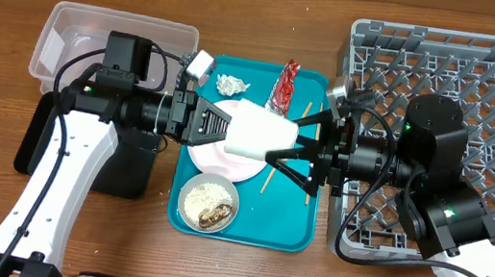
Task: Sort waste into correct bins and load items into the dishwasher
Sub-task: 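Carry the cup with the right gripper into the dish rack and release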
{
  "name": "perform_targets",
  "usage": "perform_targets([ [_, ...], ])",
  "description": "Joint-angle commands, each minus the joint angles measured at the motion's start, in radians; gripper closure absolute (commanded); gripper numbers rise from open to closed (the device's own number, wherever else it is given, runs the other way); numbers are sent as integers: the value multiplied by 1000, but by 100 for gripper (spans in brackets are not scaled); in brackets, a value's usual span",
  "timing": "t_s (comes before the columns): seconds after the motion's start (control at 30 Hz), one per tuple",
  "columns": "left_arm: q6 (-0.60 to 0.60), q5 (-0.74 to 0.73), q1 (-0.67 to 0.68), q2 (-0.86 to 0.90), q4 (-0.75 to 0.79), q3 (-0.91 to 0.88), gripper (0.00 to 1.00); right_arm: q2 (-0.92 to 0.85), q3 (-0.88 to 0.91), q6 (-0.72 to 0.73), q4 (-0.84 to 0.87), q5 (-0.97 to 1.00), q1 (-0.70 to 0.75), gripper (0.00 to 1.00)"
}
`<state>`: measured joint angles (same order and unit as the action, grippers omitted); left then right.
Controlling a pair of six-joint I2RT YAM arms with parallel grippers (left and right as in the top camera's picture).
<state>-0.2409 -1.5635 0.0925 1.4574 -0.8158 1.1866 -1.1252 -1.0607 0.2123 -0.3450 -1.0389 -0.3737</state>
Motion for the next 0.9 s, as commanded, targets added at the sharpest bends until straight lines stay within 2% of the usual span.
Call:
perform_targets([
  [0.0,24,-10,14,-14,2,20,96,3,-23,1,-9,-74,-10,29],
  [0.13,24,-4,14,-14,1,20,95,3,-23,1,-29,-50,-10,33],
  [0.17,24,-4,14,-14,1,20,83,3,-23,1,-31,-38,-10,33],
  [0.2,24,-4,14,-14,0,20,55,5,-24,1,-32,-35,-7,32],
  [0.23,24,-1,14,-14,-3,20,39,9,-24,1,-32,-35,-2,32],
  [0.27,25,7,13,-14,-4,20,31,17,-24,1,-47,-22,9,32],
  [0.3,25,26,12,-14,-4,20,28,30,-24,1,-76,11,24,32],
  [0.37,25,87,12,-14,-12,20,24,56,-24,1,-154,110,60,33],
  [0.53,37,387,12,-26,-125,20,21,158,-35,36,-465,448,217,35],
  [0.67,61,472,12,-40,-183,20,21,222,-35,140,-774,815,351,36],
  [0.77,62,504,13,-50,-182,20,21,215,-34,184,-919,923,388,36],
  [0.87,61,564,13,-54,-183,20,21,180,-34,207,-1005,927,389,37],
])
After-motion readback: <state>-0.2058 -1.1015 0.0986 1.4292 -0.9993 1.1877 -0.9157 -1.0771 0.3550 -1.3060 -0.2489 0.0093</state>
